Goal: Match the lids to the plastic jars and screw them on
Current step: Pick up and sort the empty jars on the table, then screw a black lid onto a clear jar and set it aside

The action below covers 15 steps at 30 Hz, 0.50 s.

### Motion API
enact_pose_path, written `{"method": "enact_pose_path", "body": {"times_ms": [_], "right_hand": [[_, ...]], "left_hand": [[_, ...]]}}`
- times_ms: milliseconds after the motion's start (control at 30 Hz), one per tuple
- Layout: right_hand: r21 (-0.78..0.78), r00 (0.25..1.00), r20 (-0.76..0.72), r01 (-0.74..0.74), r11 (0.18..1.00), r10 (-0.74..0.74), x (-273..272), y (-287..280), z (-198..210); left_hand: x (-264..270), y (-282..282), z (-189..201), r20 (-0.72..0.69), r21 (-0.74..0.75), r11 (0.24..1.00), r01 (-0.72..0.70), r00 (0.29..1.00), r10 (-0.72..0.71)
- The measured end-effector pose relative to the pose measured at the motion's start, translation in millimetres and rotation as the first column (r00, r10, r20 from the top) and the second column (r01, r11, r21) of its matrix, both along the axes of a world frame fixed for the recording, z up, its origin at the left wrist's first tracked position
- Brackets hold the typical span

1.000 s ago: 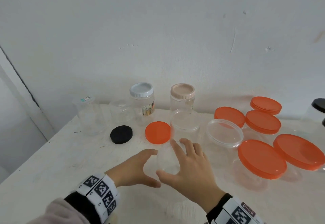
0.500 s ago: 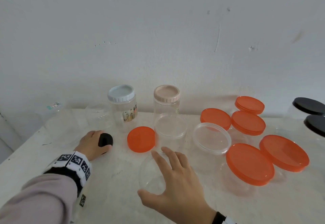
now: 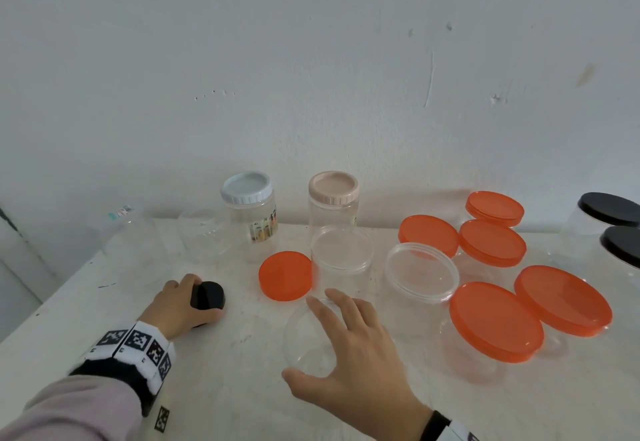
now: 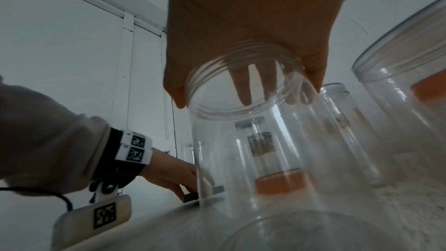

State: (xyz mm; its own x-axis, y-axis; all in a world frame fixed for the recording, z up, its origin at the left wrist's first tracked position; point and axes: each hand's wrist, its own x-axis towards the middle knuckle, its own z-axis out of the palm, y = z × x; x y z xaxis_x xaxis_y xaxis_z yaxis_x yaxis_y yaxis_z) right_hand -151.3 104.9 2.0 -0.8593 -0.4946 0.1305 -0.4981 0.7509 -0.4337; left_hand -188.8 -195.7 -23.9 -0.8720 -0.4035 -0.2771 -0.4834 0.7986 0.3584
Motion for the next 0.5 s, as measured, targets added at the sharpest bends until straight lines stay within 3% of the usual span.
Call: {"method": "enact_pose_path", "body": {"times_ms": [267,500], "right_hand": [[0.015,1.000,0.001,0.015,1.000,-0.015,0.8,1.1,5.8],[0.054,0.998,0.018,0.053,0.997,-0.054,-7.7,-2.0,11.9]], "left_hand": [[54.8,-6.9,4.6,-0.127,0.112,0.993,0.030,0.992,-0.015],[96.7,-22.5,6.5,-0.274,0.166,0.986,-0.023,0.959,0.068]]}}
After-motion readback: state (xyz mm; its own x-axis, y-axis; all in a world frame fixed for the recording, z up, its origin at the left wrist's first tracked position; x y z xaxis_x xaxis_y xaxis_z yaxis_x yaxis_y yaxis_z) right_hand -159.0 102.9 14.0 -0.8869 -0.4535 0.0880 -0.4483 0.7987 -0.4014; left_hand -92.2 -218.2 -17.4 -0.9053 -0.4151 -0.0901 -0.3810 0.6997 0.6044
